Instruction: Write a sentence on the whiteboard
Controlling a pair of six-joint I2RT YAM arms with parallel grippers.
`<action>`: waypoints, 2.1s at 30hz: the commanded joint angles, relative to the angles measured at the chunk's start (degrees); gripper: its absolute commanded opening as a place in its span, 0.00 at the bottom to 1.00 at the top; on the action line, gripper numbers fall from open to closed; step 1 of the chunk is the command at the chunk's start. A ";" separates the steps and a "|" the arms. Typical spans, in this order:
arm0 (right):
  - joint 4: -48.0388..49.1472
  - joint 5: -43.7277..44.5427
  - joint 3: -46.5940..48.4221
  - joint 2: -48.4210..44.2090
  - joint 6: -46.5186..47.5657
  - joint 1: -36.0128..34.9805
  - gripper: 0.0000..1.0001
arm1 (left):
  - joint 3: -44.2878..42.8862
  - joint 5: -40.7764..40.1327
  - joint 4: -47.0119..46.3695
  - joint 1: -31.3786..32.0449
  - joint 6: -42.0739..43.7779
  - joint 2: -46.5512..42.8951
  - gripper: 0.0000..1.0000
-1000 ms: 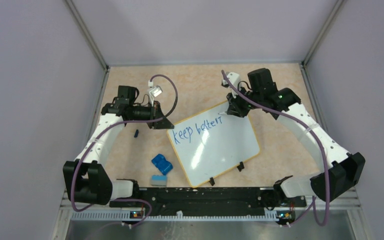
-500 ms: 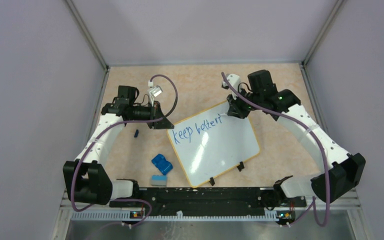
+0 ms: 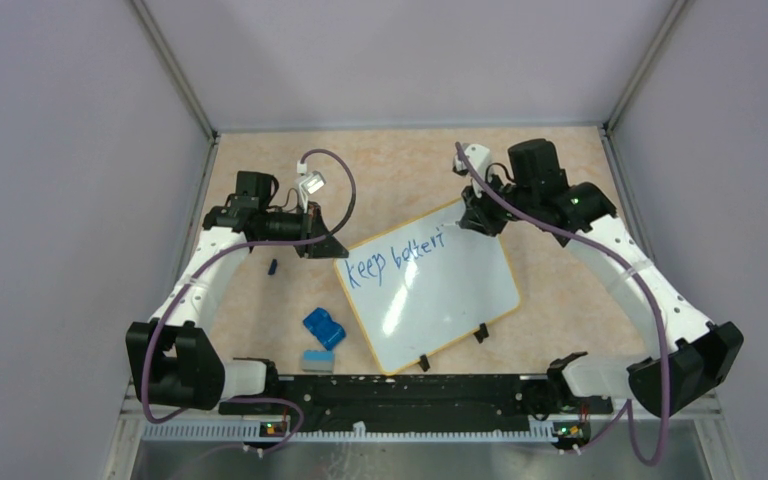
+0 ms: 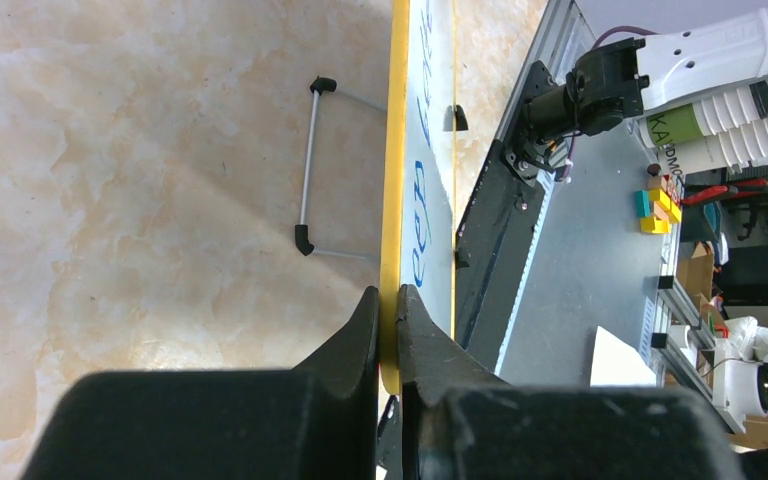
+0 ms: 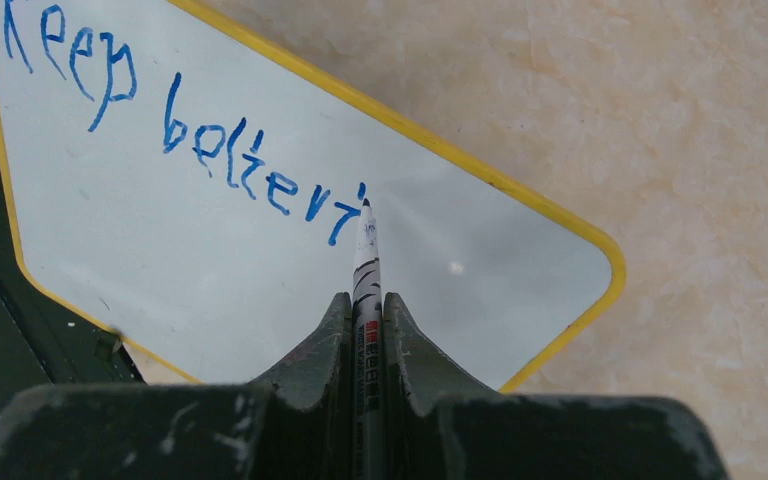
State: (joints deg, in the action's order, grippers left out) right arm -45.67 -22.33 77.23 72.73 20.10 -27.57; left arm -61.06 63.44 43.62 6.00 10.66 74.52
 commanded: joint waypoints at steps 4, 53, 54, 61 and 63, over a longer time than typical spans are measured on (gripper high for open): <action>0.14 -0.14 -1.80 -1.05 2.21 1.51 0.00 | 1.46 -2.44 2.28 2.35 1.74 0.80 0.00; 1.67 0.32 -2.02 0.59 1.35 1.50 0.00 | 1.21 -3.42 2.49 3.14 2.34 0.58 0.00; 1.76 0.42 -1.79 0.79 1.39 1.55 0.00 | 1.20 -3.46 2.50 3.14 2.35 0.52 0.00; 2.67 0.83 -0.30 2.00 1.26 1.56 0.00 | 1.13 -3.61 2.71 3.14 2.62 0.37 0.00; 2.53 0.99 0.06 2.23 1.34 1.53 0.00 | 1.12 -3.72 2.79 3.16 2.59 0.42 0.00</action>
State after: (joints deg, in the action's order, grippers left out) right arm -45.91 -22.48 74.37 74.15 21.37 -26.55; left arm -61.08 62.33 43.29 6.59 10.70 74.50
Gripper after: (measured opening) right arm 0.084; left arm 0.091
